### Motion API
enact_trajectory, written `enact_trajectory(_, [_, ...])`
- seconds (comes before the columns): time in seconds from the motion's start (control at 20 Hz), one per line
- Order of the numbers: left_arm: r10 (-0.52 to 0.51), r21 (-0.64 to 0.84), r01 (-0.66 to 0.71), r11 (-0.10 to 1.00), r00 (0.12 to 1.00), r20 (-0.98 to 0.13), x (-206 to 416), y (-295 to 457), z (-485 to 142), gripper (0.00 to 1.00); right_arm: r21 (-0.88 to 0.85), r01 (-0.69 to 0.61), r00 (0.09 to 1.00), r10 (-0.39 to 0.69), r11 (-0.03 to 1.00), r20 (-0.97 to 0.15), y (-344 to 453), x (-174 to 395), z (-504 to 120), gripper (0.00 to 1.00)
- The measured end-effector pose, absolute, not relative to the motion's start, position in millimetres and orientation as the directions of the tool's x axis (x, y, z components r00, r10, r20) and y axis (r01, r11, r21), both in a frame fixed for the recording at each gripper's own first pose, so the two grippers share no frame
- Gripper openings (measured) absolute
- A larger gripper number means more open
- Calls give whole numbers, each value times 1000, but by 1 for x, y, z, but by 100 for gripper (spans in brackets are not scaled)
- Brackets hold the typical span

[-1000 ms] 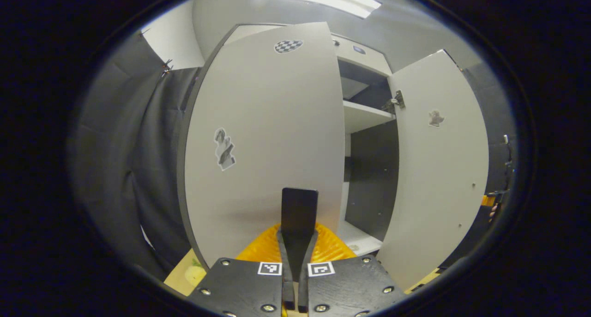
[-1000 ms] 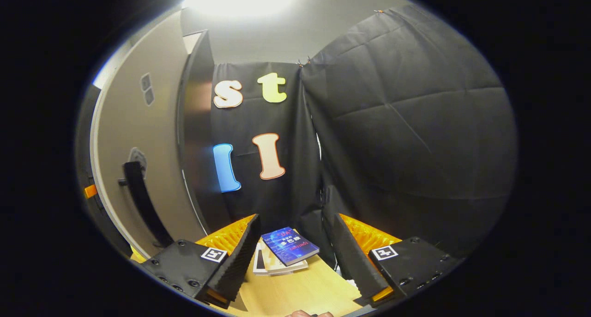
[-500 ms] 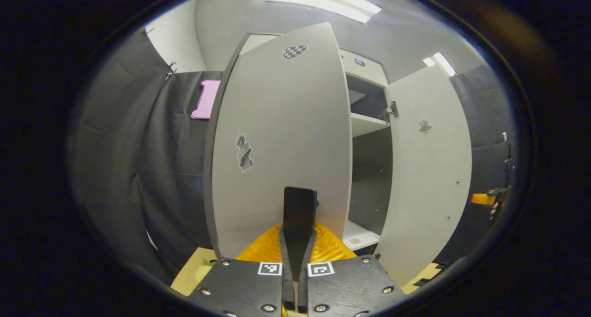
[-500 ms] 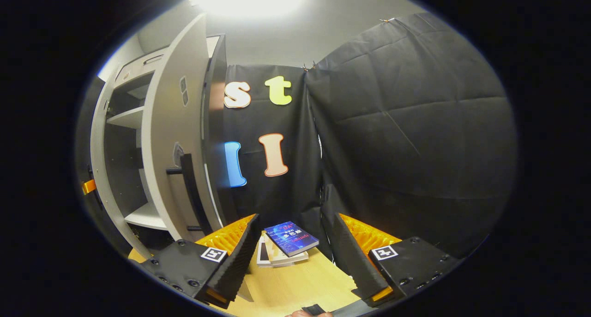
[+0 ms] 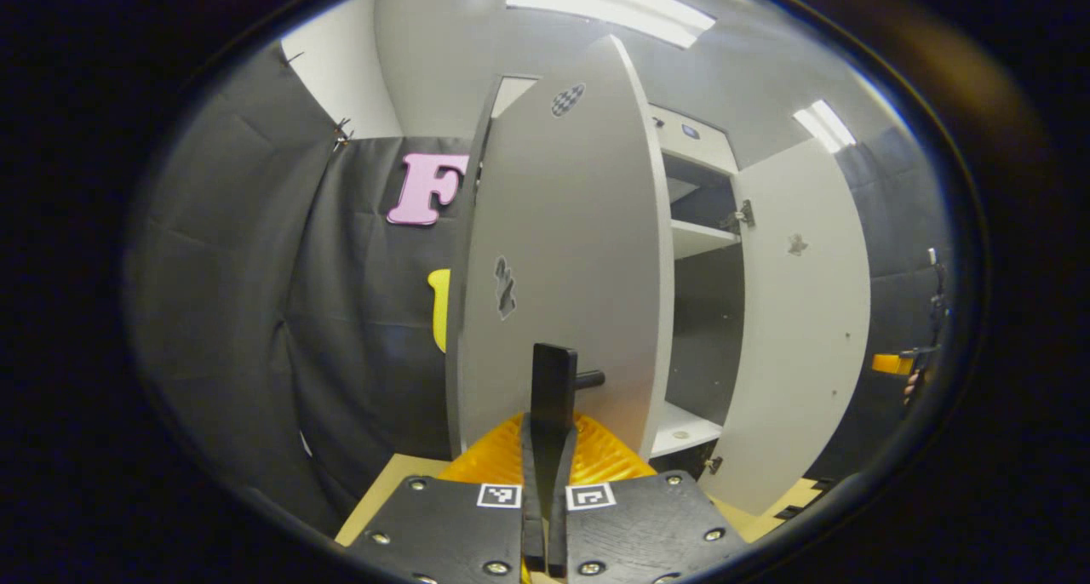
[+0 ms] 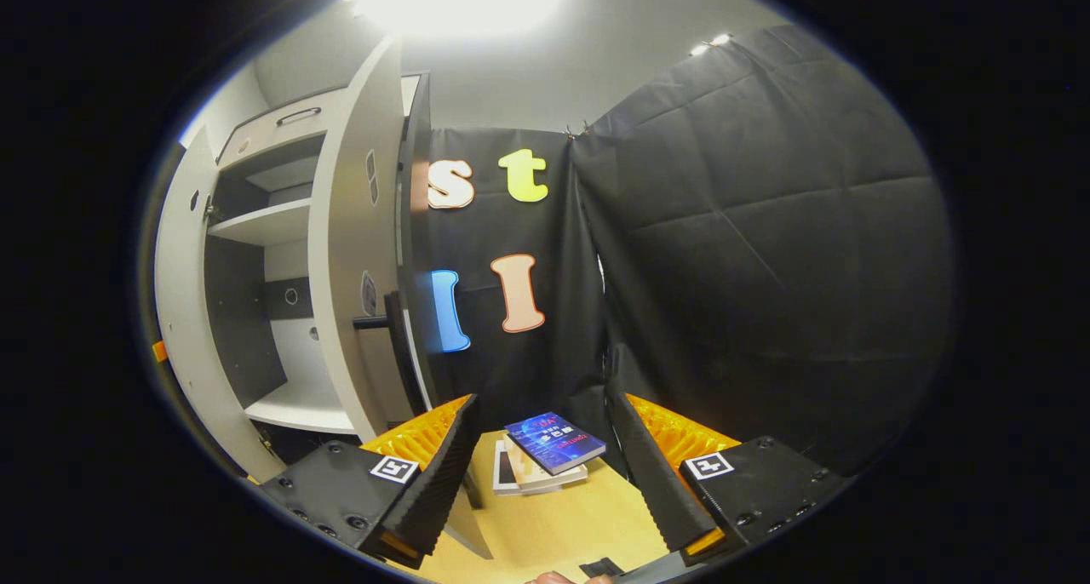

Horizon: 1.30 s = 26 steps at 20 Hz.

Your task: Open the right door of the double-door shoe cabinet with the right hand, and open the left door with the left hand.

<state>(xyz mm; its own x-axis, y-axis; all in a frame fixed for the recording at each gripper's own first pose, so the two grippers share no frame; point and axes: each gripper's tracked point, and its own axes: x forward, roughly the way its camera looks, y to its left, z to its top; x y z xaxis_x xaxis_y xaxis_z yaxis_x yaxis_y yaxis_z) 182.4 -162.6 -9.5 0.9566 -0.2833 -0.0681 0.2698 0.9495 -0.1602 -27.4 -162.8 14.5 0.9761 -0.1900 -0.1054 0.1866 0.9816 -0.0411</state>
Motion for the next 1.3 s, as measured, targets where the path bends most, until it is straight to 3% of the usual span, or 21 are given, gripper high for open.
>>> enact_trajectory(0.45, [-228,-158,213,964,970,-80,183,-141,-12,4,-54,139,983,-145,989,-117,-131,-27,3,98])
enact_trajectory(0.7, [-122,-124,108,986,986,-111,187,-105,-19,1,-67,140,981,-148,988,-124,-129,-34,-1,98])
enact_trajectory(0.85, [-185,-193,163,968,978,-100,183,-123,-16,1,-60,148,980,-154,987,-123,-129,-35,1,98])
enact_trajectory(1.3, [-135,-88,125,988,983,-123,182,-107,-20,1,-46,123,985,-127,991,-118,-110,-38,3,98])
